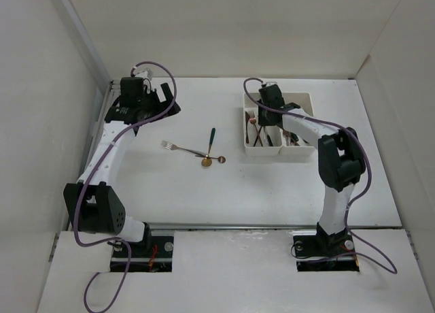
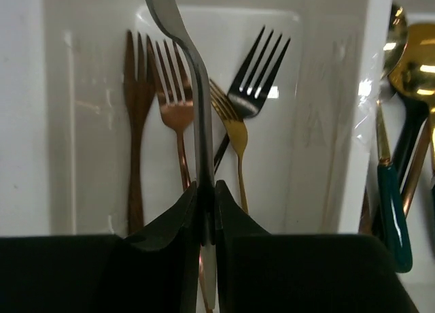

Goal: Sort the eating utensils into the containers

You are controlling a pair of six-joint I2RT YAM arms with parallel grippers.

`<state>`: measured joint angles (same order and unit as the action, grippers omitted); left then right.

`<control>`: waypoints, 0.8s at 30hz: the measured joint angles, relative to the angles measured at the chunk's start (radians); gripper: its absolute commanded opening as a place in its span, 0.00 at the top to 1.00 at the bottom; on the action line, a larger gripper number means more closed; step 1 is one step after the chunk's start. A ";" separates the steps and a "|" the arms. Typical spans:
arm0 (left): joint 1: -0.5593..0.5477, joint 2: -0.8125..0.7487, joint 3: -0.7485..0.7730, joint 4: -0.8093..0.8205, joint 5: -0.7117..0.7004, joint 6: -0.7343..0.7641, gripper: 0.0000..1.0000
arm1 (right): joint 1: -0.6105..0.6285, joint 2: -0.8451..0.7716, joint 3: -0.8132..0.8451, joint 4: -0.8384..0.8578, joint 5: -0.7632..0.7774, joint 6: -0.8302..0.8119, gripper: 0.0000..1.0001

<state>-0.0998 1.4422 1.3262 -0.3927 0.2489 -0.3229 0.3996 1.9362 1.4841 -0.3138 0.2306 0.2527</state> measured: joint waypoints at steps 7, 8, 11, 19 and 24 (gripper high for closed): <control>0.024 -0.019 -0.021 -0.001 -0.019 0.004 0.00 | 0.003 0.018 -0.005 -0.053 0.011 -0.018 0.33; 0.027 -0.023 -0.024 -0.001 -0.022 0.004 0.00 | 0.005 0.016 -0.005 -0.055 0.017 -0.019 0.32; 0.029 -0.029 -0.032 0.003 -0.027 0.003 0.00 | 0.016 -0.006 -0.005 -0.063 0.045 -0.022 0.27; 0.029 -0.060 -0.226 0.037 -0.044 -0.046 0.01 | 0.192 -0.151 0.026 -0.049 0.117 -0.055 0.22; 0.044 -0.036 -0.270 -0.004 -0.107 -0.095 0.00 | 0.356 -0.068 0.155 -0.045 -0.060 -0.162 0.22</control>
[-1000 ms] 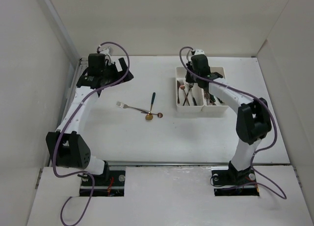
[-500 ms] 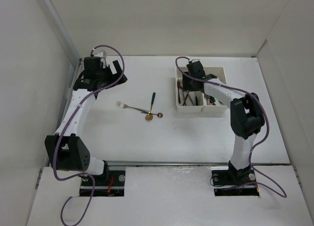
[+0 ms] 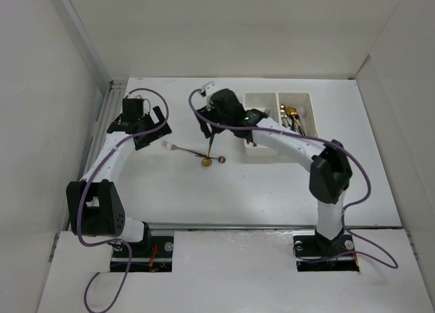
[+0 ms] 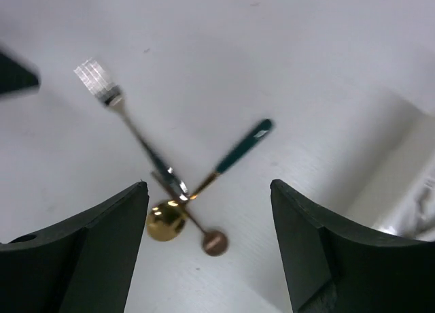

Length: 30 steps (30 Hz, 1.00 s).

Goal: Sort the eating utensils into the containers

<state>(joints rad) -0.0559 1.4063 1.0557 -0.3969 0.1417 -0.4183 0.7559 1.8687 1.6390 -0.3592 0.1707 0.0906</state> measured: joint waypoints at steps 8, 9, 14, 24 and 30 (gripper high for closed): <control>0.246 0.034 0.140 0.007 -0.089 -0.076 0.00 | 0.093 0.411 0.353 -0.089 -0.211 -0.076 0.21; 0.282 0.034 0.137 0.005 -0.087 -0.083 0.00 | 0.096 0.451 0.386 -0.103 -0.215 -0.079 0.21; 0.360 0.031 0.072 -0.001 -0.049 -0.108 0.00 | 0.111 0.623 0.535 -0.174 -0.192 -0.086 0.21; 0.358 0.031 0.066 -0.012 0.014 -0.121 0.00 | 0.156 0.664 0.594 -0.213 -0.149 -0.075 0.76; 0.358 0.031 0.068 -0.011 0.030 -0.122 0.00 | 0.165 0.652 0.570 -0.195 -0.137 -0.064 1.00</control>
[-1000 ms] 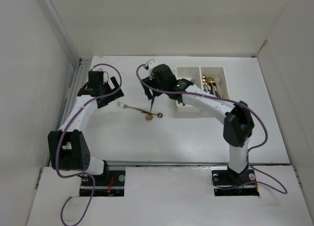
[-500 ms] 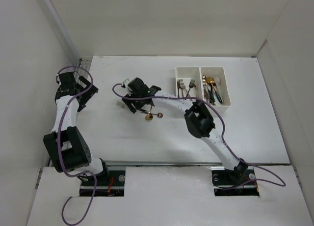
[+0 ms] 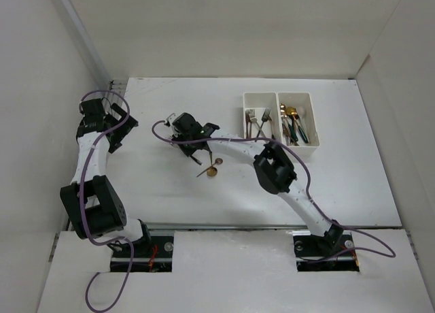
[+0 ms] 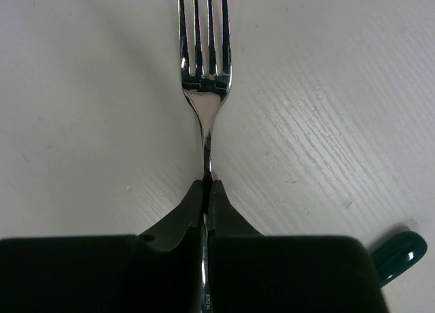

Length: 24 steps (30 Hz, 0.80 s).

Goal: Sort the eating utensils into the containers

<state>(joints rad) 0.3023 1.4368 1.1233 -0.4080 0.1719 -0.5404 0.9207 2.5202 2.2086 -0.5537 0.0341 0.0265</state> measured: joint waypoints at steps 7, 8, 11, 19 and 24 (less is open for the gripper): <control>0.000 0.000 0.000 0.000 0.009 0.000 0.00 | 0.004 -0.020 -0.024 0.021 -0.013 0.008 1.00; 0.000 0.000 0.000 0.000 0.011 0.000 0.00 | 0.004 -0.027 -0.030 0.026 -0.017 0.014 1.00; 0.000 0.000 0.000 0.001 0.014 0.000 0.00 | 0.004 -0.074 -0.057 0.065 -0.042 0.048 1.00; 0.000 -0.005 0.000 0.016 0.055 0.020 0.13 | -0.074 -0.451 -0.267 0.256 -0.078 0.230 1.00; -0.054 -0.007 0.028 0.034 0.083 0.167 0.16 | -0.294 -0.689 -0.436 0.316 0.016 0.291 1.00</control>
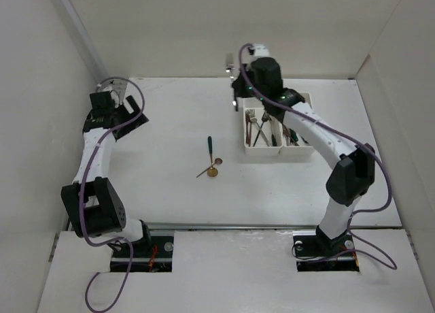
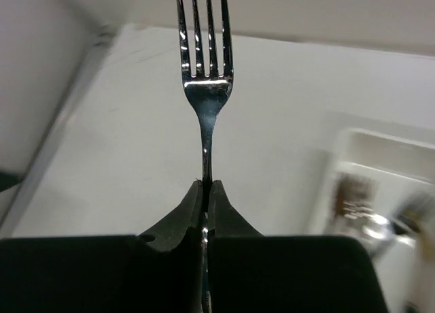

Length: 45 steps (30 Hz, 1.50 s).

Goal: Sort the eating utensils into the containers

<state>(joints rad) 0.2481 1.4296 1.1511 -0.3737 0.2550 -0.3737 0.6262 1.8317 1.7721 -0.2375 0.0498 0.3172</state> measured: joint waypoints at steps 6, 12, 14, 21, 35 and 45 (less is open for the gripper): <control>-0.257 0.038 0.096 0.039 -0.006 0.352 0.20 | -0.252 -0.026 -0.200 -0.045 0.075 0.020 1.00; -0.491 0.068 0.088 0.042 0.005 0.803 0.16 | -0.280 0.082 -0.274 -0.129 0.055 0.019 0.81; -0.549 0.069 0.070 0.034 0.031 0.976 0.18 | -0.277 0.108 -0.273 -0.139 0.040 0.019 0.48; -0.630 0.190 0.095 -0.051 0.160 1.467 0.19 | -0.271 0.100 -0.261 -0.156 0.014 0.019 0.33; -0.478 0.354 0.214 0.044 0.455 1.168 0.28 | -0.042 -0.199 -0.373 -0.123 0.106 0.052 0.34; -0.145 0.062 -0.021 0.209 0.411 0.803 0.28 | 0.168 0.247 -0.032 -0.181 0.082 0.073 0.41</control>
<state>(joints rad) 0.1036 1.4914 1.1297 -0.1642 0.6662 0.4294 0.7944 2.0785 1.7397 -0.4187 0.1318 0.3901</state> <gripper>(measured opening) 0.720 0.605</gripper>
